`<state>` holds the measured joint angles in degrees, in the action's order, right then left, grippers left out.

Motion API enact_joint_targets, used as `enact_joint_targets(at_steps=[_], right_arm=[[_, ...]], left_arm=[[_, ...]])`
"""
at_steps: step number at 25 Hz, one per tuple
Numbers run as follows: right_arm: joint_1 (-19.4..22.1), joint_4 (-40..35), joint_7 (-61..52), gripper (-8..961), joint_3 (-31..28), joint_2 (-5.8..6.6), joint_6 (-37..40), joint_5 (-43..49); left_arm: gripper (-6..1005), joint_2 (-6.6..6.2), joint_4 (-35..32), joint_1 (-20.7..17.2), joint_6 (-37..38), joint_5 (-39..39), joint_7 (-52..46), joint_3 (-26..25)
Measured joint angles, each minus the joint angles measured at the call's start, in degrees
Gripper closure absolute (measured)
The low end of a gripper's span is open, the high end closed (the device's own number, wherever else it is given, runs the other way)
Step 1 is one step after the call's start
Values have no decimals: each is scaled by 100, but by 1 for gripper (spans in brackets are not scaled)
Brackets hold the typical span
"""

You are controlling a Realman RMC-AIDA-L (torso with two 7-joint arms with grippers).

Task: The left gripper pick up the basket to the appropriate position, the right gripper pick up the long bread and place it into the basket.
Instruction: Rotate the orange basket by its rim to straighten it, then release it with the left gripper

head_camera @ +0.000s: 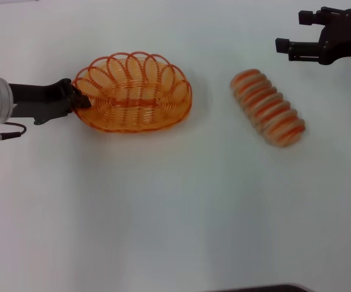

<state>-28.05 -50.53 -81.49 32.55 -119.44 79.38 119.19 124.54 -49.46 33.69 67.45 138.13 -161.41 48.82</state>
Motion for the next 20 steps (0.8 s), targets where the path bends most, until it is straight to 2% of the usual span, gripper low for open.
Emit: enact_joint_targets(at_steps=[20], right_arm=[[-16, 0, 2, 84, 77, 0, -12, -2]], left_arm=[[904, -13, -9, -16, -85, 3, -48, 68]])
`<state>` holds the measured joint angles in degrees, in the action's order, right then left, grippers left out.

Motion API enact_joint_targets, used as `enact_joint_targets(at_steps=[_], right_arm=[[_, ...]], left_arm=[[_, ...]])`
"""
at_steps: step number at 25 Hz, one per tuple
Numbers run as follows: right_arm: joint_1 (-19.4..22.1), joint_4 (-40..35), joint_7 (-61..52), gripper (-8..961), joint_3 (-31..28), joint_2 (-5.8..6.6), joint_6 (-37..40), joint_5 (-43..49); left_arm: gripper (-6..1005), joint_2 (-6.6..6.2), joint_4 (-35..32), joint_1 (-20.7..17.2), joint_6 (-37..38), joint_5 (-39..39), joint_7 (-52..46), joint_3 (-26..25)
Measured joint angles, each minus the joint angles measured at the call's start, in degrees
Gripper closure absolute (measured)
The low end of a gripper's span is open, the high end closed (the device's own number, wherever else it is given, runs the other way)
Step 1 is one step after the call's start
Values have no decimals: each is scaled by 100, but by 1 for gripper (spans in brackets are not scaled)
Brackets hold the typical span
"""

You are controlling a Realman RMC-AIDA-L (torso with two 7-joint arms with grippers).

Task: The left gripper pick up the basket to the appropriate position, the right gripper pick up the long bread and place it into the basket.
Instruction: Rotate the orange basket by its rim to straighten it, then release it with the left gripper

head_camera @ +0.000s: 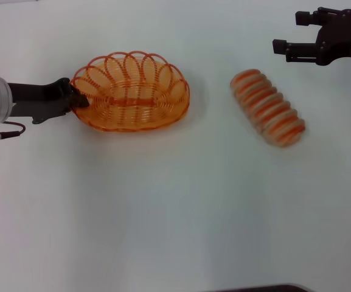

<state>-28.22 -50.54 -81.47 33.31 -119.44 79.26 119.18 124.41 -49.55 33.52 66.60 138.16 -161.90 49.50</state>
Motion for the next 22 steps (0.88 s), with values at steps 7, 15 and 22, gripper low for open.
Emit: enact_joint_targets(at_steps=[7, 15, 22], right_arm=[[0, 34, 0, 84, 0, 0, 2, 0], [18, 48, 18, 85, 0, 0, 2, 0], [17, 55, 28, 85, 0, 0, 2, 0]], left_arm=[[896, 4, 6, -16, -14, -24, -4, 13], [872, 5, 6, -30, -51, -92, -43, 79], [812, -8, 7, -30, -33, -96, -73, 108]])
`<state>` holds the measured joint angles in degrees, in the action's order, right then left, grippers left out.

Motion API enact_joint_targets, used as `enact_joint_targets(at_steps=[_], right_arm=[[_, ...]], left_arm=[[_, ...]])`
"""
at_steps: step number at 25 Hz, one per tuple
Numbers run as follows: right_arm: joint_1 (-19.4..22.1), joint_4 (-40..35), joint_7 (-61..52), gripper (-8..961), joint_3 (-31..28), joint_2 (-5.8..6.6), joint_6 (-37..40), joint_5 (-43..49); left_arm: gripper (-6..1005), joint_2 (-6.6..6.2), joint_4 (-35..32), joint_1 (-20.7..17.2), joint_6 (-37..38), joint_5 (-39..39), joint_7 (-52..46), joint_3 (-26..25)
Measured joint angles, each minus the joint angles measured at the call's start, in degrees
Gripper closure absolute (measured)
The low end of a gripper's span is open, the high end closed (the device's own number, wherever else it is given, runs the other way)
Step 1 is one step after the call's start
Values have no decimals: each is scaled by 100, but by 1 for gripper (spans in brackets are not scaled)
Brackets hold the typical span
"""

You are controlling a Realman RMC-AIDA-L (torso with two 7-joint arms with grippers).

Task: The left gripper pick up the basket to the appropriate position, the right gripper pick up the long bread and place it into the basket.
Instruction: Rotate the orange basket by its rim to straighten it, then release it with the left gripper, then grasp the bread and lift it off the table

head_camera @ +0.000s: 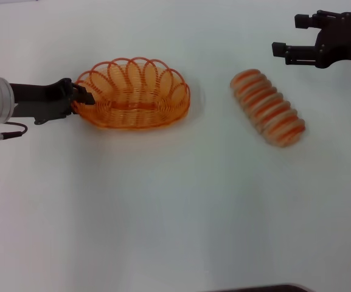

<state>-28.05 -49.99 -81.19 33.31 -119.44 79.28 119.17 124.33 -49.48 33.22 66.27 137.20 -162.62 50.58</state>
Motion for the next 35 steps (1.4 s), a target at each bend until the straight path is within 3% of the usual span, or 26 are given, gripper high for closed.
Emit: enact_joint_targets(at_steps=[8, 15, 18, 19, 24, 27, 35], right_arm=[[-16, 0, 14, 84, 0, 0, -21, 2], [-29, -2, 12, 85, -35, 0, -44, 0], [-53, -3, -15, 85, -56, 0, -78, -46], [-53, -3, -15, 85, -56, 0, -78, -46], [19, -30, -202, 84, -61, 51, 57, -480], [3, -69, -934, 84, -50, 234, 248, -493], [-564, -147, -4271, 81, 116, 1138, 1010, 159]], left_arm=[[623, -78, -238, 0, 171, 126, 78, 44], [327, -207, -469, -1, 204, 432, 298, -35], [206, -229, -848, -55, 346, 235, 1279, -477], [198, -229, -848, -55, 346, 235, 1279, -477], [157, -351, -1038, -8, 1400, -529, 3252, -955], [133, -408, -1038, 56, 2148, -669, 4218, -1072], [126, -416, -1257, -54, 3077, -1001, 5880, -1376]])
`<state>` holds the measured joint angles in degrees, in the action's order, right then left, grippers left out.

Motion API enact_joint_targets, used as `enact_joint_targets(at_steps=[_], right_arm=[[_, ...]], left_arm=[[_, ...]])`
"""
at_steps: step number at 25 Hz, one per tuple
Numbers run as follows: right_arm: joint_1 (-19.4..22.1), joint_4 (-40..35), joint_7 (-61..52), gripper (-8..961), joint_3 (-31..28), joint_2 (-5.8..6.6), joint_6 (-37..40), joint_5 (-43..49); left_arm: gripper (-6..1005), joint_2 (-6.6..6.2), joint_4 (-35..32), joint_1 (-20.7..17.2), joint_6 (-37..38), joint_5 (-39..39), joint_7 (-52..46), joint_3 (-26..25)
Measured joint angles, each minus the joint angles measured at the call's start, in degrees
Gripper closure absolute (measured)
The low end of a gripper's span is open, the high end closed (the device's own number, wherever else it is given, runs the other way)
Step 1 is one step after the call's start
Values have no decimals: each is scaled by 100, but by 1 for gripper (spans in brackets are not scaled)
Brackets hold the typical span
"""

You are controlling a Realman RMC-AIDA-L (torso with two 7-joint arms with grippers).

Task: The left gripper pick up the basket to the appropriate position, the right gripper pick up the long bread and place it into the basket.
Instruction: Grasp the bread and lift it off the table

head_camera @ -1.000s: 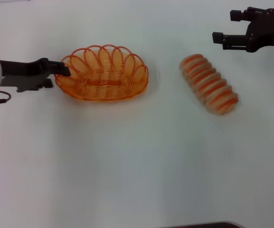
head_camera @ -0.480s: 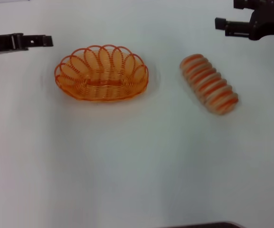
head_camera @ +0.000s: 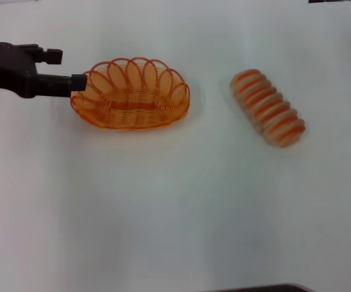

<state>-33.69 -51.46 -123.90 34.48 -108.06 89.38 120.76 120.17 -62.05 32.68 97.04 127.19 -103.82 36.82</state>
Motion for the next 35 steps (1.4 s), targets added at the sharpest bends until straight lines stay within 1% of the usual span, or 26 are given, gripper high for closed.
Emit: enact_joint_targets(at_steps=[2, 3, 5, 7, 10, 14, 17, 20, 25, 28, 31, 35], right_arm=[[-261, -4, -641, 80, -10, 99, 155, 451], [-391, -5, -904, 79, -19, 123, 208, 699], [-693, -5, -1419, 77, -21, 126, 285, 1285], [-998, 11, -1907, 75, 13, 82, 365, 1899], [-1453, 90, -2448, 74, 149, -44, 448, 2704], [-1837, 404, -2928, 73, 563, -164, 407, 3220], [-2036, 743, -3205, 73, 865, -211, 283, 3399], [-2225, 1132, -3434, 74, 1169, -217, 142, 3537], [-2404, 1394, -3774, 74, 1680, -230, 74, 3702], [-2540, 1580, -3829, 74, 1876, -274, 55, 3873], [-2642, 1791, -3840, 15, 2155, -347, -61, 3951], [-2717, 2018, -3869, 13, 2452, -435, -296, 4034]], left_arm=[[126, 1, -113, -67, 98, -42, 245, -66], [125, 3, -186, -121, 150, -102, 429, -107], [122, 4, -252, -213, 205, -246, 702, -210], [120, 0, -292, -263, 246, -346, 930, -312], [121, -26, -315, -292, 268, -378, 1163, -418], [122, -43, -317, -304, 310, -381, 1463, -483], [124, -47, -317, -311, 360, -388, 1613, -499], [125, -46, -317, -317, 369, -391, 1691, -499], [125, -30, -336, -323, 380, -396, 1886, -501], [126, -11, -348, -321, 345, -397, 1956, -498], [126, 0, -350, -313, 325, -409, 1989, -499], [126, 20, -316, -308, 299, -453, 2038, -502]])
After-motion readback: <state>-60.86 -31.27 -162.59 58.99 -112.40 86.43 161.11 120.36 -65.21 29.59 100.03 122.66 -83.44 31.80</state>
